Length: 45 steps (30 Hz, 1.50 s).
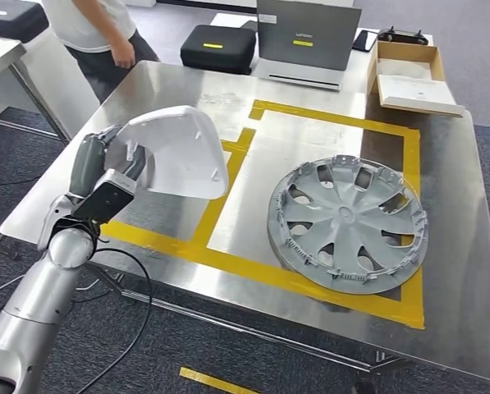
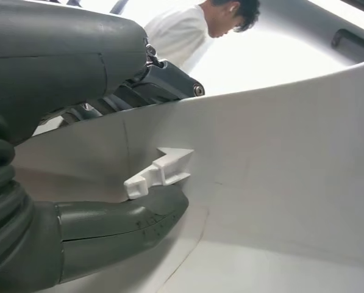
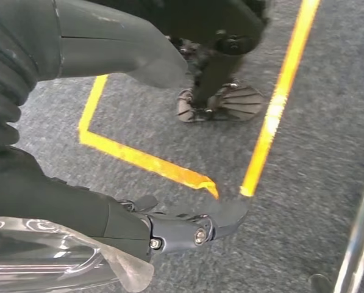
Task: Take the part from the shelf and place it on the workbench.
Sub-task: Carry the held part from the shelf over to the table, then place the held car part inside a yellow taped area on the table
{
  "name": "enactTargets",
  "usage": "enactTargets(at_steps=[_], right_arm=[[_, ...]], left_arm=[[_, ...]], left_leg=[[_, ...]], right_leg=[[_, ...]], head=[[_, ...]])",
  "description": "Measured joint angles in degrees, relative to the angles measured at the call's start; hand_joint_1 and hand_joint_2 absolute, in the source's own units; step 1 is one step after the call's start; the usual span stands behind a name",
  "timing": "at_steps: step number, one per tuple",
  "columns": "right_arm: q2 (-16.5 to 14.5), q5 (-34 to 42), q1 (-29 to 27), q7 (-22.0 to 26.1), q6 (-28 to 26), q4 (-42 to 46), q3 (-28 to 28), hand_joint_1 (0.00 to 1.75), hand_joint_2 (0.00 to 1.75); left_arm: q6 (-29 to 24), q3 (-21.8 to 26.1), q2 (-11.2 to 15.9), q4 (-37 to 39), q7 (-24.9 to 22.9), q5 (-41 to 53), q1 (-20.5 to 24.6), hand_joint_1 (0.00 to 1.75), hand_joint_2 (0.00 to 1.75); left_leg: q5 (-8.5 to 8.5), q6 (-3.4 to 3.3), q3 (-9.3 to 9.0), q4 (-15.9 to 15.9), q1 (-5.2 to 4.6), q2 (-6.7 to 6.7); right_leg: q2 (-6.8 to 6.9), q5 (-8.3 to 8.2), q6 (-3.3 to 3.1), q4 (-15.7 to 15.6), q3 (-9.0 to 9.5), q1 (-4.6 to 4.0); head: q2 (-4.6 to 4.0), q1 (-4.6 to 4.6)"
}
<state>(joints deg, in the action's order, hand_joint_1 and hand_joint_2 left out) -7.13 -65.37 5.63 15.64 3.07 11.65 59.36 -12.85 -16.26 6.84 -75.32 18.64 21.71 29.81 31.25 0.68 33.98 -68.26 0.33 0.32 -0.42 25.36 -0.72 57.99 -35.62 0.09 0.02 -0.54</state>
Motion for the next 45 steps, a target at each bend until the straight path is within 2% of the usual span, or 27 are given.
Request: enactTargets(at_steps=[2,3,4,5,7,8,9,13,15,17,18,19,20,22,23,25,27,29,30,32,33,34,35,38,40,43,45], right_arm=[[-0.01,-0.10,0.08,-0.04,0.03,0.00,-0.02,0.00,1.75],[-0.02,-0.15,0.07,-0.07,0.05,0.00,-0.03,0.00,1.75],[-0.02,-0.17,0.05,-0.09,0.07,0.00,-0.04,0.00,1.75],[-0.02,-0.19,0.05,-0.11,0.08,0.00,-0.07,0.00,1.75],[-0.08,-0.22,0.07,-0.16,0.09,-0.02,-0.16,0.00,1.75],[-0.13,-0.24,0.10,-0.22,0.09,-0.04,-0.22,0.00,1.75],[-0.17,-0.25,0.13,-0.32,0.10,-0.07,-0.27,0.00,1.75],[-0.20,-0.21,0.11,-0.60,0.10,-0.06,-0.39,0.00,1.75],[-0.19,-0.17,0.13,-0.64,0.10,-0.04,-0.43,0.00,1.75],[-0.21,-0.16,0.09,-0.66,0.12,-0.05,-0.48,0.00,1.75],[-0.22,-0.16,0.03,-0.68,0.15,-0.05,-0.50,0.00,1.75],[-0.23,-0.15,-0.04,-0.71,0.20,-0.06,-0.54,0.00,1.75],[-0.23,-0.14,-0.09,-0.76,0.27,-0.07,-0.59,0.00,1.75],[-0.23,-0.11,-0.11,-0.87,0.42,-0.07,-0.69,0.00,1.75],[-0.23,-0.11,-0.06,-0.94,0.52,-0.07,-0.73,0.00,1.75],[-0.23,-0.13,0.00,-1.05,0.72,-0.07,-0.81,0.00,1.75],[-0.23,-0.19,-0.06,-1.10,0.80,-0.07,-0.87,0.00,1.75],[-0.23,-0.25,-0.06,-1.10,0.85,-0.07,-0.90,0.00,1.75],[-0.23,-0.27,-0.02,-1.10,0.87,-0.07,-0.91,0.00,1.75],[-0.23,-0.28,0.00,-1.11,0.89,-0.07,-0.92,0.00,1.75],[-0.23,-0.28,-0.03,-1.12,0.89,-0.07,-0.92,0.00,1.75],[-0.23,-0.28,-0.07,-1.13,0.89,-0.07,-0.92,0.00,1.75],[-0.23,-0.28,-0.09,-1.13,0.89,-0.07,-0.92,0.00,1.75],[-0.23,-0.28,-0.05,-1.13,0.92,-0.07,-0.93,0.00,1.75],[-0.23,-0.28,0.00,-1.17,0.94,-0.07,-0.94,0.00,1.75],[-0.23,-0.21,-0.01,-1.27,0.93,-0.05,-0.94,0.00,1.75],[-0.23,-0.11,0.00,-1.33,0.93,-0.05,-0.94,0.00,1.75]], left_arm=[[-0.04,-0.16,-0.05,1.60,-0.73,0.22,0.38,1.75,1.75],[-0.05,-0.23,-0.08,2.35,-1.01,0.31,0.48,1.75,1.75],[-0.07,-0.31,-0.10,2.99,-1.15,0.36,0.60,1.75,1.75],[-0.10,-0.40,-0.14,3.60,-1.31,0.54,0.85,1.75,1.75],[-0.43,-0.61,-0.21,5.11,-1.97,1.47,1.77,1.75,1.75],[-0.74,-0.75,-0.26,6.23,-2.63,2.42,2.45,1.75,1.75],[-1.13,-0.94,-0.32,7.47,-3.46,3.64,3.14,1.75,1.75],[-2.17,-1.75,-0.49,12.58,-5.62,7.49,5.71,1.75,1.75],[-2.40,-2.06,-0.69,14.36,-5.75,7.94,6.74,1.75,1.75],[-2.54,-2.40,-0.90,15.77,-5.93,8.33,7.37,1.75,1.75],[-2.56,-2.65,-0.96,16.59,-6.36,9.00,7.57,1.75,1.75],[-2.57,-2.93,-0.99,17.52,-6.99,9.99,7.83,1.75,1.75],[-2.57,-3.26,-0.99,18.66,-7.82,11.37,8.27,1.75,1.75],[-2.19,-3.94,-0.92,21.49,-9.27,14.39,9.92,1.75,1.75],[-1.63,-4.34,-0.82,23.27,-9.86,15.98,11.16,1.75,1.75],[0.23,-5.37,-0.47,27.07,-10.86,19.23,13.86,1.75,1.75],[2.27,-6.65,-0.08,30.40,-11.84,22.01,15.98,1.75,1.75],[3.59,-7.87,0.19,33.08,-12.66,23.70,17.63,1.75,1.75],[3.88,-8.36,0.28,34.21,-12.96,24.11,18.29,1.75,1.75],[4.09,-9.19,0.46,36.25,-13.38,24.53,19.24,1.75,1.75],[4.12,-9.54,0.55,37.06,-13.51,24.67,19.41,1.75,1.75],[4.14,-9.84,0.62,37.71,-13.58,24.78,19.49,1.75,1.75],[4.16,-10.10,0.66,38.22,-13.61,24.85,19.59,1.75,1.75],[4.28,-10.66,0.72,39.27,-13.78,25.10,20.31,1.75,1.75],[4.89,-11.00,0.74,40.06,-14.56,25.69,20.93,1.75,1.75],[6.27,-11.46,0.72,41.68,-16.30,26.66,21.28,1.75,1.75],[6.69,-11.61,0.69,42.73,-16.73,26.93,21.40,1.75,1.75]], left_leg=[[3.48,0.21,4.06,-5.56,0.09,-0.02],[4.80,0.21,5.38,-6.52,0.09,-0.02],[4.94,0.14,6.00,-5.99,0.08,-0.02],[3.27,-0.01,5.79,-3.61,0.05,-0.02],[-2.97,-0.58,4.28,3.85,-0.20,-0.04],[-5.34,-0.85,3.65,6.99,-0.38,-0.06],[-6.82,-1.09,3.37,8.78,-0.55,-0.07],[-7.56,-1.84,2.82,10.03,-0.41,-0.09],[-7.54,-2.24,2.37,10.49,-0.09,-0.18],[-7.29,-2.49,2.28,10.49,-0.03,-0.19],[-7.14,-2.53,2.20,10.47,-0.03,-0.18],[-6.97,-2.51,2.08,10.43,-0.01,-0.15],[-6.78,-2.41,1.91,10.37,0.03,-0.12],[-6.34,-2.04,1.60,10.16,0.09,-0.03],[-6.13,-1.77,1.59,9.97,0.04,0.04],[-5.98,-1.16,1.65,9.84,-0.12,0.14],[-5.90,-0.55,1.62,9.90,-0.13,0.13],[-4.46,0.02,2.27,7.95,-0.04,0.04],[-2.94,0.27,3.38,5.24,0.00,0.00],[0.65,0.57,6.84,-2.68,0.03,-0.03],[1.57,0.60,8.29,-5.70,0.03,-0.03],[1.41,0.54,8.93,-6.84,0.03,-0.03],[0.09,0.38,8.47,-5.56,0.02,-0.03],[-5.52,-0.40,3.51,5.59,-0.17,-0.06],[-6.20,-0.82,1.88,9.35,-0.45,-0.06],[-6.08,-1.48,1.49,10.11,-0.40,-0.06],[-6.25,-2.00,1.13,10.56,-0.07,-0.13]], right_leg=[[-0.13,0.82,-0.17,-0.01,0.94,0.00],[-0.22,1.23,-0.20,-0.01,1.45,-0.02],[-0.30,1.63,-0.22,0.00,1.98,-0.04],[-0.37,2.04,-0.20,0.00,2.57,-0.07],[-0.43,2.82,-0.02,0.07,3.48,-0.15],[-0.45,3.13,0.16,0.11,3.62,-0.20],[-0.45,3.38,0.42,0.14,3.56,-0.23],[-0.35,4.56,1.67,0.70,3.11,-0.24],[-0.21,7.03,2.21,5.46,0.56,-0.11],[-0.10,9.81,2.70,13.35,-4.03,0.14],[-0.07,10.16,2.90,16.04,-5.93,0.27],[-0.05,9.31,3.05,16.53,-6.79,0.38],[-0.01,7.33,3.13,14.57,-6.42,0.48],[0.11,2.83,3.18,6.93,-3.44,0.59],[0.14,1.50,3.01,3.49,-1.82,0.57],[0.11,1.05,2.49,0.52,-0.25,0.46],[0.04,1.00,1.77,0.29,-0.01,0.48],[0.03,0.96,1.02,0.09,0.31,0.64],[0.03,0.99,0.70,0.01,0.50,0.71],[0.00,1.20,0.32,0.02,0.79,0.66],[-0.03,1.29,0.24,0.03,0.92,0.62],[-0.06,1.39,0.21,0.05,1.04,0.59],[-0.08,1.50,0.24,0.07,1.19,0.56],[-0.09,1.93,0.57,0.18,1.57,0.40],[-0.08,2.05,1.03,0.21,1.43,0.28],[-0.03,2.41,1.94,0.20,1.27,0.29],[0.02,4.44,2.43,3.45,-0.38,0.30]], head=[[0.00,0.00],[0.00,0.00],[0.00,0.01],[0.00,0.00],[0.00,-0.04],[0.00,-0.02],[0.00,-0.01],[0.00,0.00],[0.00,-0.13],[0.00,-0.20],[0.00,-0.18],[0.00,-0.18],[0.00,-0.18],[0.00,-0.19],[0.00,-0.17],[0.00,-0.13],[0.00,-0.13],[0.00,-0.03],[0.00,0.03],[0.00,0.10],[0.00,0.09],[0.00,0.10],[0.00,0.10],[0.00,0.07],[0.00,0.03],[0.00,-0.01],[0.00,-0.21]])
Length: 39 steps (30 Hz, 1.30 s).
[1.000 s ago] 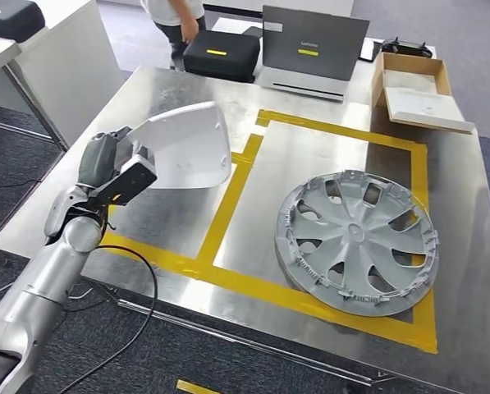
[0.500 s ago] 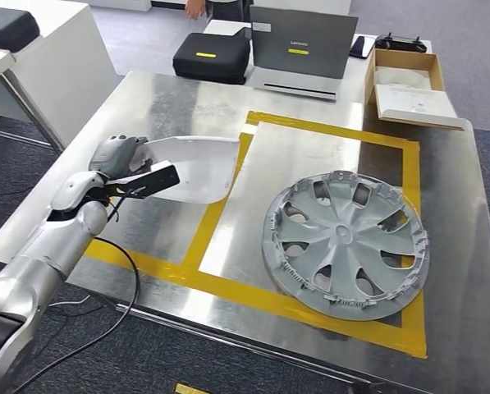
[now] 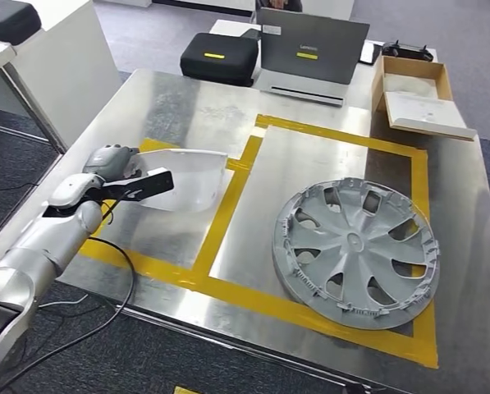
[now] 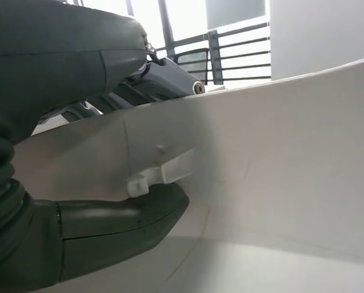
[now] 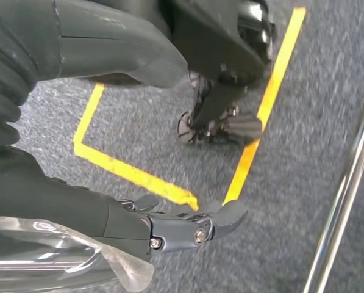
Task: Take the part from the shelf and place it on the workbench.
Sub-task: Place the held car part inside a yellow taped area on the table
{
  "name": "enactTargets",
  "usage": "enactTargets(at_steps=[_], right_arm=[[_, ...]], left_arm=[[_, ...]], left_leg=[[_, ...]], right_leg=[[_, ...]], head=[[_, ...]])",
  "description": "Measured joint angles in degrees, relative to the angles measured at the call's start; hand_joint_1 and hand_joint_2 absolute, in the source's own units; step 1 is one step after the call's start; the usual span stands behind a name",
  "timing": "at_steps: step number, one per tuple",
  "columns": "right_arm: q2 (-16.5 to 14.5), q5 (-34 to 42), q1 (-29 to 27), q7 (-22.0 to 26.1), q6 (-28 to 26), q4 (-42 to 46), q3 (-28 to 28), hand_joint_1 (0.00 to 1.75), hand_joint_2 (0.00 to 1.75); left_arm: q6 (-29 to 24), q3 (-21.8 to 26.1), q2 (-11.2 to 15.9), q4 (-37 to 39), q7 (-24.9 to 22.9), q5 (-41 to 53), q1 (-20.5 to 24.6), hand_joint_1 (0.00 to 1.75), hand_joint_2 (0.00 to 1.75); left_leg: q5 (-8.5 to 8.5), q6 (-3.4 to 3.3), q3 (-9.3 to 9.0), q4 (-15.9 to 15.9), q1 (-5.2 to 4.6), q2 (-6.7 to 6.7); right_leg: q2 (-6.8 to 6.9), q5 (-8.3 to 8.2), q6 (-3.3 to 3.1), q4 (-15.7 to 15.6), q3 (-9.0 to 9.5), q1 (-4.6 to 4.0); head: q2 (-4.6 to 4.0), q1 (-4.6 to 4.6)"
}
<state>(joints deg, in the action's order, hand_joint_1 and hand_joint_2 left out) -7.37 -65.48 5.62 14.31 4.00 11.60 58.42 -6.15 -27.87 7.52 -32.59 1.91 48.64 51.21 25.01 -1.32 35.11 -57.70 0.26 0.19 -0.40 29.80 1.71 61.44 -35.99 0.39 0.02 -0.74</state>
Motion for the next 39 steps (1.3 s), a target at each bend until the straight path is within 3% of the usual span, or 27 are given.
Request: enactTargets(at_steps=[2,3,4,5,8,10,12,14,16,18,19,20,21,23,25,28,30,33,34,35,36,39], right_arm=[[0.00,0.11,-0.11,-0.11,-0.02,-0.01,0.00,0.00,1.75],[0.00,0.15,-0.23,-0.17,-0.03,-0.01,0.00,0.00,1.75],[0.00,0.18,-0.36,-0.22,-0.04,-0.02,0.00,0.00,1.75],[0.00,0.18,-0.48,-0.26,-0.05,-0.02,0.00,0.00,1.75],[0.02,0.19,-0.56,-0.30,-0.14,-0.02,-0.01,0.00,1.75],[0.02,0.18,-0.52,-0.31,-0.15,-0.02,-0.02,0.00,0.87],[0.02,0.16,-0.57,-0.31,-0.15,-0.02,-0.01,0.00,0.00],[0.02,0.15,-0.58,-0.29,-0.15,-0.02,0.00,0.00,0.00],[0.02,0.15,-0.52,-0.28,-0.15,-0.02,0.00,0.00,0.00],[0.02,0.15,-0.57,-0.28,-0.19,-0.02,0.00,0.00,0.00],[0.02,0.15,-0.63,-0.29,-0.21,-0.02,0.00,0.00,0.00],[0.02,0.16,-0.68,-0.29,-0.26,-0.02,0.00,0.00,0.00],[0.02,0.16,-0.72,-0.28,-0.30,-0.02,0.00,0.00,0.00],[0.01,0.19,-0.74,-0.24,-0.38,-0.02,0.00,0.00,0.00],[0.00,0.20,-0.71,-0.15,-0.45,-0.02,0.00,0.00,0.00],[0.00,0.20,-0.81,-0.02,-0.53,-0.02,0.00,0.00,0.00],[0.00,0.20,-0.81,0.09,-0.59,-0.02,0.00,0.00,0.00],[-0.01,0.21,-0.88,0.26,-0.72,-0.03,-0.01,0.00,0.00],[-0.01,0.22,-0.94,0.29,-0.79,-0.04,-0.01,0.00,0.00],[-0.02,0.24,-0.99,0.31,-0.89,-0.04,-0.01,0.00,0.00],[-0.02,0.25,-1.02,0.34,-1.00,-0.04,-0.01,0.00,0.00],[-0.02,0.26,-0.96,0.55,-1.30,-0.04,-0.01,0.00,0.00]], left_arm=[[0.09,-0.11,-0.01,1.09,-0.04,0.08,-0.12,1.75,1.75],[0.06,-0.16,-0.02,1.63,-0.02,0.02,-0.37,1.75,1.75],[-0.01,-0.20,-0.02,2.08,0.03,-0.08,-0.67,1.75,1.75],[-0.11,-0.22,-0.03,2.44,0.10,-0.20,-0.95,1.75,1.75],[-0.56,-0.22,0.01,3.10,0.32,-0.45,-1.25,1.75,1.75],[-0.75,-0.20,0.07,3.35,0.48,-0.47,-1.25,0.87,1.75],[-0.79,-0.19,0.07,3.54,0.81,-0.47,-1.33,0.00,1.75],[-1.03,-0.14,0.05,3.63,1.52,-0.68,-1.41,0.00,0.87],[-1.92,0.21,0.05,3.63,2.92,-1.89,-1.58,0.00,0.00],[-3.33,1.02,-0.01,3.59,4.92,-4.09,-2.26,0.00,0.00],[-4.14,1.55,-0.06,3.46,5.87,-5.27,-2.81,0.00,0.00],[-5.04,2.16,-0.12,3.17,6.76,-6.46,-3.37,0.00,0.00],[-5.92,2.79,-0.19,2.69,7.51,-7.66,-3.84,0.00,0.00],[-7.43,4.36,-0.39,1.12,8.93,-10.36,-4.44,0.00,0.00],[-8.14,6.04,-0.70,-0.75,9.97,-12.68,-4.88,0.00,0.00],[-8.37,7.79,-1.08,-3.06,10.66,-14.21,-5.83,0.00,0.00],[-8.68,8.60,-1.32,-4.62,11.58,-15.55,-6.42,0.00,0.00],[-10.01,10.52,-1.89,-8.00,14.13,-19.99,-8.20,0.00,0.00],[-10.50,11.25,-2.15,-9.40,14.91,-21.71,-9.14,0.00,0.00],[-10.93,11.90,-2.44,-10.93,15.54,-23.38,-10.17,0.00,0.00],[-11.36,12.54,-2.69,-12.65,16.18,-25.13,-11.26,0.00,0.00],[-12.93,14.72,-3.50,-19.09,18.68,-31.47,-14.46,0.00,0.00]], left_leg=[[0.06,-0.29,-0.05,0.02,0.07,-0.02],[0.12,-0.35,-0.07,0.00,0.06,0.00],[0.20,-0.38,-0.11,-0.03,0.05,0.03],[0.28,-0.36,-0.16,-0.08,0.06,0.09],[0.77,0.11,-0.35,-0.44,0.03,0.26],[0.96,0.61,-0.31,-0.60,-0.12,0.30],[0.93,1.15,-0.37,-0.49,-0.11,0.32],[1.80,1.77,-0.14,-1.49,0.04,0.26],[4.63,2.32,1.97,-6.54,0.15,0.18],[7.71,2.63,5.54,-14.11,0.21,0.15],[8.08,2.68,6.66,-16.29,0.22,0.15],[7.38,2.63,6.88,-16.46,0.22,0.15],[5.64,2.48,5.97,-14.25,0.21,0.15],[1.72,2.01,2.43,-6.53,0.10,0.14],[0.33,1.59,0.09,-1.39,-0.13,0.15],[0.44,0.84,-0.27,-0.36,-0.17,0.17],[0.14,0.19,-0.41,-0.04,0.12,0.09],[-0.03,-0.16,-0.40,0.02,0.19,-0.05],[-0.04,-0.18,-0.39,-0.01,0.18,-0.07],[-0.03,-0.18,-0.38,-0.03,0.17,-0.06],[-0.04,-0.17,-0.39,-0.08,0.18,-0.05],[0.00,0.11,-0.26,-0.46,0.07,-0.02]], right_leg=[[0.06,3.24,0.33,7.52,-3.79,0.14],[0.07,4.23,0.46,10.93,-5.65,0.19],[0.08,4.19,0.54,12.58,-6.76,0.20],[0.08,3.05,0.56,11.92,-6.78,0.21],[0.13,-2.56,0.29,0.80,-1.82,0.15],[0.12,-3.34,-0.12,-3.10,0.39,0.00],[0.06,-3.24,-0.69,-3.25,0.70,-0.13],[0.08,-3.38,-1.40,-3.60,1.05,0.01],[0.11,-3.41,-1.98,-3.85,1.41,0.18],[0.09,-3.29,-2.23,-3.81,1.59,0.15],[0.06,-3.23,-2.27,-3.81,1.68,0.14],[0.01,-3.16,-2.27,-3.79,1.78,0.14],[-0.03,-3.09,-2.23,-3.78,1.91,0.13],[-0.07,-2.89,-1.99,-3.73,2.13,0.03],[-0.08,-2.75,-1.55,-3.63,2.08,-0.12],[-0.06,-2.61,-0.65,-3.71,1.88,-0.14],[0.00,-0.97,-0.11,-1.68,0.80,-0.14],[0.06,4.25,0.37,8.98,-4.06,0.03],[0.06,5.10,0.49,11.92,-5.44,0.10],[0.07,4.79,0.55,12.66,-5.79,0.13],[0.08,3.43,0.54,10.98,-4.98,0.16],[0.02,-1.45,0.22,-0.50,0.97,0.17]], head=[[0.00,-0.15],[0.00,-0.14],[0.00,-0.14],[0.00,-0.16],[0.00,-0.16],[0.00,-0.10],[0.00,-0.09],[0.00,-0.01],[0.00,0.16],[0.00,0.22],[0.00,0.22],[0.00,0.22],[0.00,0.22],[0.00,0.20],[0.00,0.15],[0.00,0.13],[0.00,-0.06],[0.00,-0.24],[0.00,-0.22],[0.00,-0.25],[0.00,-0.23],[0.00,-0.21]])
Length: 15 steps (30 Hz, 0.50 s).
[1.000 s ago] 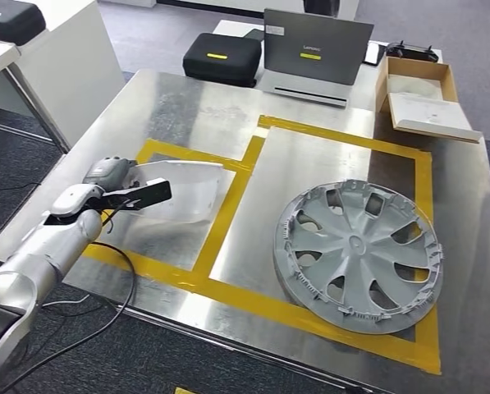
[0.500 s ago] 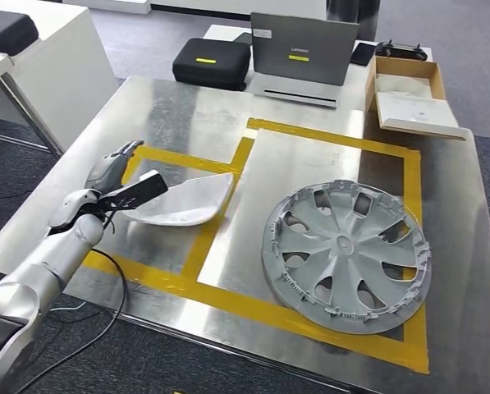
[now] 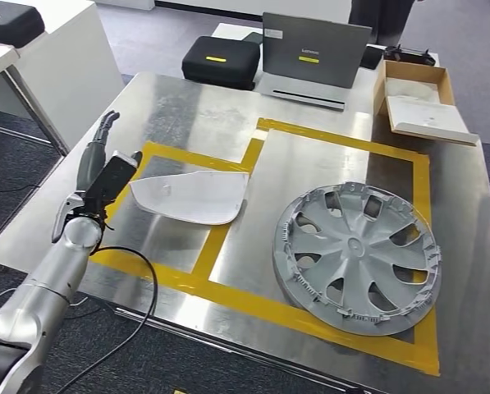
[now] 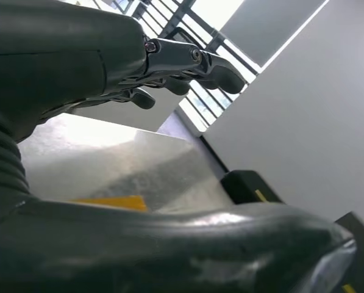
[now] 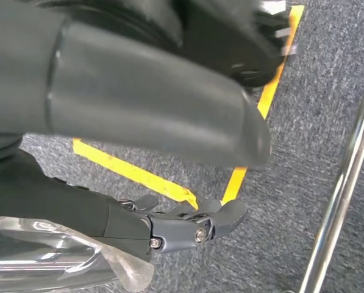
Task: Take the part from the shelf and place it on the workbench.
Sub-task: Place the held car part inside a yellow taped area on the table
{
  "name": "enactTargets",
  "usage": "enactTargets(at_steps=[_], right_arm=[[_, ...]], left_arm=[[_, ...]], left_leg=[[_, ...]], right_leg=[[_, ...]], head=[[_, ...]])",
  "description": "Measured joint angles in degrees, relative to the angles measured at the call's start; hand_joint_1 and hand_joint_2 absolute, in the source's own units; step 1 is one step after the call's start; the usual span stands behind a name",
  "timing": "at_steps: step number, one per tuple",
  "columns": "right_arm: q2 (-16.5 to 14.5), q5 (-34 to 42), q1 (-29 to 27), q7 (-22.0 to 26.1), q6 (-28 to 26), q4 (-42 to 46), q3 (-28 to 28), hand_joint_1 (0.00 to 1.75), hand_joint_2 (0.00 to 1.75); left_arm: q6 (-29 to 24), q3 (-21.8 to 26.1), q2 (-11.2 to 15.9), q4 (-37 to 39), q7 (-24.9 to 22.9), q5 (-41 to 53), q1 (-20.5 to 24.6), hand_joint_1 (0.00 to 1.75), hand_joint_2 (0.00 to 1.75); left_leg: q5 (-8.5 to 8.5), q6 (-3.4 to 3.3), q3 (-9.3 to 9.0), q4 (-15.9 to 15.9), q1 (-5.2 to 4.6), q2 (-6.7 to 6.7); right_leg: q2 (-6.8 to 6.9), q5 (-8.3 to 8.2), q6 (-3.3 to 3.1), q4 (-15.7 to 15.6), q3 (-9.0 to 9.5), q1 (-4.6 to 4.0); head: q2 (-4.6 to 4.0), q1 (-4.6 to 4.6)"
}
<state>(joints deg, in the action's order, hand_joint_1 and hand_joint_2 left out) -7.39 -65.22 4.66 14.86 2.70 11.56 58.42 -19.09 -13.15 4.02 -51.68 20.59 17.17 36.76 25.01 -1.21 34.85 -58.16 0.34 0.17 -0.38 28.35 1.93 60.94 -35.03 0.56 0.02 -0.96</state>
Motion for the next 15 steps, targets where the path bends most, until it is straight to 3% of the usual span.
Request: enactTargets(at_steps=[2,5,6,8,10,11,12,13,15], right_arm=[[0.00,0.01,-0.05,0.13,-0.16,0.00,0.00,0.00,0.00],[0.00,0.05,-0.39,0.23,-0.42,-0.01,0.01,0.00,0.00],[0.00,0.07,-0.42,0.25,-0.49,-0.01,0.01,0.00,0.00],[0.00,0.05,-0.41,0.28,-0.65,0.00,0.01,0.00,0.00],[0.00,0.03,-0.48,0.26,-0.76,0.00,0.01,0.00,0.00],[0.00,0.03,-0.52,0.25,-0.79,0.00,0.01,0.00,0.00],[0.00,0.02,-0.55,0.22,-0.81,0.00,0.01,0.00,0.00],[0.00,0.03,-0.56,0.20,-0.83,0.00,0.01,0.00,0.00],[0.00,0.05,-0.52,0.16,-0.89,0.00,0.02,0.00,0.00]], left_arm=[[-1.12,1.52,-0.60,-4.60,1.54,-4.05,-2.27,0.00,0.00],[-2.29,3.11,-1.32,-10.43,2.67,-7.26,-5.61,0.00,0.00],[-2.51,3.47,-1.45,-11.88,2.83,-7.71,-6.39,0.00,0.00],[-2.99,4.03,-1.54,-14.03,3.00,-8.35,-7.52,0.00,0.00],[-3.58,4.39,-1.52,-15.45,3.03,-8.74,-8.57,0.00,0.00],[-3.82,4.51,-1.50,-15.97,3.03,-8.84,-9.09,0.00,0.00],[-4.06,4.62,-1.49,-16.47,3.03,-8.90,-9.53,0.00,0.00],[-4.32,4.69,-1.47,-16.93,3.03,-8.94,-9.84,0.00,0.00],[-5.19,4.88,-1.44,-17.97,3.07,-8.93,-10.09,0.00,0.00]], left_leg=[[-0.12,0.47,0.19,-0.17,-0.21,0.02],[0.28,1.27,0.42,-0.57,-0.16,0.03],[1.56,1.55,0.86,-1.83,-0.09,0.03],[6.08,2.02,2.78,-7.77,0.02,0.01],[10.10,2.25,4.69,-14.91,0.07,0.01],[10.73,2.25,4.63,-16.34,0.07,0.01],[10.31,2.17,3.48,-15.46,0.07,0.01],[9.07,2.02,1.20,-12.33,0.07,0.01],[6.63,1.63,-4.20,-3.72,-0.02,0.01]], right_leg=[[-0.13,-0.60,-0.28,-2.96,1.70,-0.07],[-0.03,-1.20,-1.17,-3.11,1.60,0.01],[0.07,-1.50,-1.63,-3.24,1.42,0.09],[0.24,-2.09,-2.28,-3.35,0.84,0.12],[0.31,-2.66,-2.41,-3.30,0.06,0.02],[0.33,-3.01,-2.37,-3.28,-0.37,-0.02],[0.34,-3.38,-2.30,-3.26,-0.83,-0.05],[0.35,-3.78,-2.19,-3.25,-1.24,-0.06],[0.36,-4.53,-1.81,-3.13,-1.90,-0.17]], head=[[0.00,0.02],[0.00,0.03],[0.00,0.10],[0.00,0.26],[0.00,0.31],[0.00,0.31],[0.00,0.31],[0.00,0.31],[0.00,0.30]])
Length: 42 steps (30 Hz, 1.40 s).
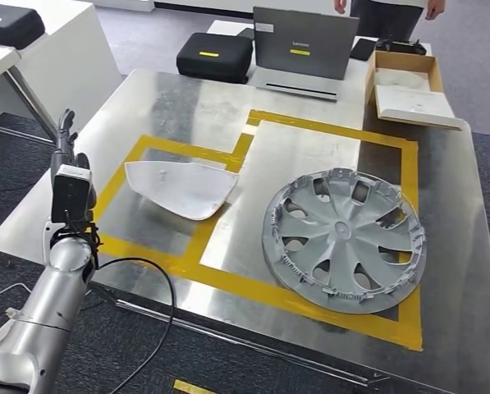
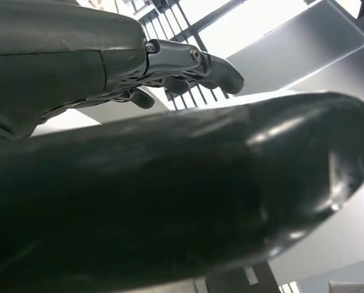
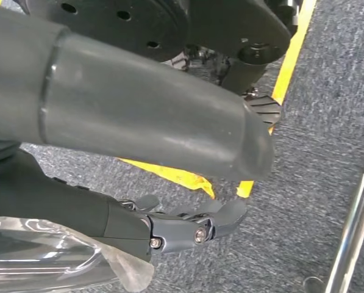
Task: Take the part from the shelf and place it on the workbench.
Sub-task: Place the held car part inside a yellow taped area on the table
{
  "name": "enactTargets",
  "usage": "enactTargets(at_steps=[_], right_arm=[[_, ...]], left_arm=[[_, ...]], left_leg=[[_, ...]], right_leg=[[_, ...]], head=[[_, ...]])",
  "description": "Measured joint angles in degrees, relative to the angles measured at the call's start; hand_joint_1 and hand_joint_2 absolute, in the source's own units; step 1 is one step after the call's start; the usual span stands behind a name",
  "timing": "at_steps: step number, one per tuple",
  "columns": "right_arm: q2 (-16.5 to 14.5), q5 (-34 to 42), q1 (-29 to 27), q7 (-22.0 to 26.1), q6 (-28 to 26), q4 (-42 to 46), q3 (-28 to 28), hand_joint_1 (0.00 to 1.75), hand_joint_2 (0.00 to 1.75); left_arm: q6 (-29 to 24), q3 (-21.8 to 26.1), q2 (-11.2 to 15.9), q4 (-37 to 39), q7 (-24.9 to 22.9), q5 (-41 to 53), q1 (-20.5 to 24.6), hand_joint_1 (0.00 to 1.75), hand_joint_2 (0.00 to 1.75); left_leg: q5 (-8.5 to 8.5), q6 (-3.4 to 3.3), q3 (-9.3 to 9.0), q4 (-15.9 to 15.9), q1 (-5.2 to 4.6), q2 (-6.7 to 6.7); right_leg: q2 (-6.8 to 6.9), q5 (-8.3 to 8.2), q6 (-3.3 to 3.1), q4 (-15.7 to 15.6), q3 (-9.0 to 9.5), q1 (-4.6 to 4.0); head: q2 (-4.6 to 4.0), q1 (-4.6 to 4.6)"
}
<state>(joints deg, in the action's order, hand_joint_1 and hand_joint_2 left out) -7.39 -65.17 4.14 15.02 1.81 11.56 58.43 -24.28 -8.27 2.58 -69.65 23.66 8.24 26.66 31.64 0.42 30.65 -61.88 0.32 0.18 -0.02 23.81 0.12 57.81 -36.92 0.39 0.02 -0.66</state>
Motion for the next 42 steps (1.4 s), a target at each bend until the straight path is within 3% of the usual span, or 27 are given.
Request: enactTargets(at_steps=[2,5,7,9,10,11,12,13,14,16,18,20,21,23,25,26,27,28,30,32,33,35,37,38,40,41,42], right_arm=[[0.00,0.03,0.01,0.01,-0.08,0.00,0.00,0.00,0.00],[0.01,0.08,-0.21,0.02,-0.16,0.00,0.00,0.00,0.00],[0.02,0.10,-0.33,0.04,-0.24,0.00,0.01,0.00,0.00],[0.02,0.11,-0.33,0.07,-0.28,0.00,0.00,0.00,0.00],[0.02,0.11,-0.31,0.09,-0.28,0.00,-0.01,0.00,0.00],[0.02,0.11,-0.29,0.10,-0.28,0.00,-0.01,0.00,0.00],[0.02,0.11,-0.29,0.10,-0.30,0.00,-0.01,0.00,0.00],[0.02,0.11,-0.28,0.10,-0.33,0.00,0.00,0.00,0.00],[0.03,0.12,-0.24,0.10,-0.37,0.01,0.01,0.00,0.00],[0.08,0.13,-0.03,0.11,-0.43,0.05,0.01,0.00,0.00],[0.13,0.13,0.12,0.10,-0.45,0.09,0.00,0.00,0.00],[0.13,0.14,0.01,0.05,-0.45,0.08,0.00,0.00,0.00],[0.12,0.16,-0.03,0.01,-0.46,0.07,0.01,0.00,0.00],[0.11,0.25,0.01,-0.05,-0.48,0.06,0.02,0.00,0.00],[0.11,0.39,-0.01,-0.05,-0.49,0.07,0.05,0.00,0.00],[0.11,0.46,-0.05,-0.05,-0.52,0.07,0.08,0.00,0.00],[0.11,0.51,-0.08,-0.05,-0.56,0.07,0.10,0.00,0.00],[0.11,0.58,-0.10,-0.05,-0.60,0.07,0.13,0.00,0.00],[0.11,0.67,-0.09,-0.05,-0.67,0.07,0.17,0.00,0.00],[0.11,0.71,-0.08,-0.04,-0.72,0.08,0.20,0.00,0.00],[0.11,0.72,-0.09,-0.03,-0.76,0.09,0.20,0.00,0.00],[0.11,0.77,-0.23,-0.03,-0.82,0.08,0.21,0.00,0.00],[0.11,0.84,-0.41,-0.04,-0.86,0.08,0.23,0.00,0.00],[0.11,0.87,-0.46,-0.05,-0.87,0.08,0.24,0.00,0.00],[0.10,0.91,-0.45,-0.05,-0.87,0.07,0.25,0.00,0.00],[0.09,0.94,-0.43,-0.05,-0.88,0.07,0.25,0.00,0.00],[0.09,0.97,-0.42,-0.05,-0.89,0.07,0.26,0.00,0.00]], left_arm=[[-1.21,0.35,0.04,-1.04,0.10,0.02,-0.41,0.00,0.00],[-2.59,1.04,0.13,-2.30,0.53,-0.16,-1.77,0.00,0.00],[-3.15,1.33,0.10,-3.13,0.93,-0.38,-2.36,0.00,0.00],[-3.50,1.59,0.10,-3.92,1.15,-0.61,-2.90,0.00,0.00],[-3.59,1.70,0.10,-4.25,1.18,-0.68,-3.27,0.00,0.00],[-3.62,1.77,0.10,-4.47,1.21,-0.69,-3.63,0.00,0.00],[-3.64,1.81,0.10,-4.64,1.23,-0.70,-3.95,0.00,0.00],[-3.68,1.84,0.10,-4.80,1.26,-0.70,-4.23,0.00,0.00],[-3.73,1.86,0.10,-5.02,1.34,-0.70,-4.43,0.00,0.00],[-3.89,1.95,0.10,-5.64,1.57,-0.72,-4.68,0.00,0.00],[-3.99,2.08,0.12,-6.27,1.80,-0.84,-4.84,0.00,0.00],[-3.95,2.16,0.12,-6.85,1.90,-1.20,-5.24,0.00,0.00],[-3.84,2.16,0.12,-7.17,1.91,-1.44,-5.53,0.00,0.00],[-3.50,2.17,0.12,-7.89,1.92,-1.94,-6.05,0.00,0.00],[-3.14,2.15,0.12,-8.65,1.91,-2.39,-6.62,0.00,0.00],[-3.02,2.13,0.09,-9.05,1.91,-2.51,-6.99,0.00,0.00],[-2.95,2.11,0.08,-9.49,1.91,-2.58,-7.34,0.00,0.00],[-2.91,2.09,0.05,-10.01,1.91,-2.60,-7.61,0.00,0.00],[-2.89,2.05,0.02,-11.14,1.91,-2.60,-7.82,0.00,0.00],[-2.87,1.98,-0.03,-12.26,1.91,-2.60,-7.91,0.00,0.00],[-2.87,1.95,-0.04,-12.70,1.91,-2.60,-8.01,0.00,0.00],[-2.87,1.89,-0.05,-13.33,1.91,-2.61,-8.29,0.00,0.00],[-2.87,1.77,-0.14,-13.77,1.91,-2.61,-8.45,0.00,0.00],[-2.87,1.71,-0.19,-14.01,1.90,-2.60,-8.49,0.00,0.00],[-2.97,1.63,-0.25,-14.56,1.93,-2.47,-8.67,0.00,0.00],[-3.13,1.58,-0.25,-14.82,1.99,-2.28,-8.84,0.00,0.00],[-3.31,1.50,-0.25,-15.03,2.05,-2.03,-9.06,0.00,0.00]], left_leg=[[-0.93,-0.46,-2.36,4.51,-0.26,0.03],[-2.21,-1.57,-1.66,5.04,-0.55,-0.08],[-3.55,-2.37,-0.56,5.38,-0.33,-0.26],[-4.76,-2.79,0.96,5.35,-0.30,-0.32],[-5.37,-2.83,1.79,5.30,-0.37,-0.32],[-5.95,-2.82,2.58,5.26,-0.44,-0.33],[-6.50,-2.78,3.34,5.23,-0.51,-0.33],[-7.02,-2.71,4.02,5.19,-0.55,-0.33],[-7.51,-2.59,4.55,5.15,-0.57,-0.31],[-8.42,-2.16,5.35,5.02,-0.70,-0.29],[-9.39,-1.54,5.72,5.00,-0.71,-0.33],[-9.97,-0.87,5.94,5.03,-0.56,-0.29],[-9.14,-0.53,6.28,4.51,-0.50,-0.23],[-4.40,0.09,7.69,0.30,-0.30,-0.11],[1.05,0.55,9.29,-7.41,-0.05,-0.11],[2.11,0.70,9.46,-10.42,0.04,-0.10],[1.90,0.79,8.88,-11.73,0.11,-0.10],[0.73,0.82,7.34,-10.85,0.18,-0.10],[-1.36,0.73,1.95,-4.00,0.30,-0.10],[-1.10,0.25,-2.50,2.93,0.15,-0.01],[-0.68,-0.12,-3.31,4.58,-0.04,0.03],[-1.32,-1.11,-2.78,5.10,-0.26,-0.06],[-2.62,-2.17,-1.57,5.31,-0.19,-0.30],[-3.40,-2.55,-0.69,5.40,-0.10,-0.41],[-4.91,-2.88,1.24,5.33,-0.17,-0.45],[-5.65,-2.89,2.25,5.29,-0.23,-0.45],[-6.35,-2.85,3.20,5.25,-0.28,-0.45]], right_leg=[[0.03,-0.77,0.57,-0.02,-0.39,-0.05],[-0.01,-1.56,1.65,-0.37,-0.77,0.21],[-0.05,1.64,2.18,2.21,-2.13,0.26],[-0.02,7.54,2.50,9.34,-4.33,0.29],[-0.01,9.60,2.61,13.20,-5.05,0.31],[-0.02,10.43,2.64,15.79,-5.14,0.30],[-0.02,10.02,2.60,16.34,-4.19,0.27],[-0.02,8.76,2.46,14.66,-2.15,0.23],[-0.03,7.40,2.25,11.06,0.88,0.17],[-0.06,6.68,1.78,2.11,7.47,-0.05],[-0.07,7.37,1.42,-2.57,10.38,-0.33],[0.09,6.76,0.74,-3.08,9.87,-0.36],[0.23,6.21,0.24,-3.19,9.40,-0.28],[0.47,4.78,-0.61,-3.38,8.36,-0.12],[0.49,3.45,-0.86,-3.16,6.79,-0.23],[0.50,2.86,-0.82,-2.97,5.90,-0.28],[0.50,2.33,-0.74,-2.71,4.94,-0.31],[0.50,1.86,-0.61,-2.37,3.99,-0.32],[0.49,1.12,-0.22,-1.48,2.27,-0.35],[0.44,0.41,0.35,-0.67,1.13,-0.44],[0.42,-0.03,0.68,-0.50,0.80,-0.43],[0.38,-0.86,1.35,-0.54,0.40,-0.24],[0.25,1.24,1.91,0.81,-0.73,-0.06],[0.18,3.92,2.12,3.12,-1.68,-0.01],[0.12,9.94,2.42,10.55,-3.74,0.00],[0.12,11.64,2.49,14.21,-4.31,0.01],[0.12,11.94,2.49,16.55,-4.22,0.00]], head=[[0.00,-0.05],[0.00,-0.07],[0.00,-0.19],[0.00,-0.29],[0.00,-0.29],[0.00,-0.28],[0.00,-0.28],[0.00,-0.27],[0.00,-0.28],[0.00,-0.23],[0.00,-0.19],[0.00,-0.24],[0.00,-0.15],[0.00,0.12],[0.00,0.33],[0.00,0.33],[0.00,0.33],[0.00,0.33],[0.00,0.34],[0.00,0.28],[0.00,0.31],[0.00,0.37],[0.00,0.32],[0.00,0.28],[0.00,0.15],[0.00,0.16],[0.00,0.18]])
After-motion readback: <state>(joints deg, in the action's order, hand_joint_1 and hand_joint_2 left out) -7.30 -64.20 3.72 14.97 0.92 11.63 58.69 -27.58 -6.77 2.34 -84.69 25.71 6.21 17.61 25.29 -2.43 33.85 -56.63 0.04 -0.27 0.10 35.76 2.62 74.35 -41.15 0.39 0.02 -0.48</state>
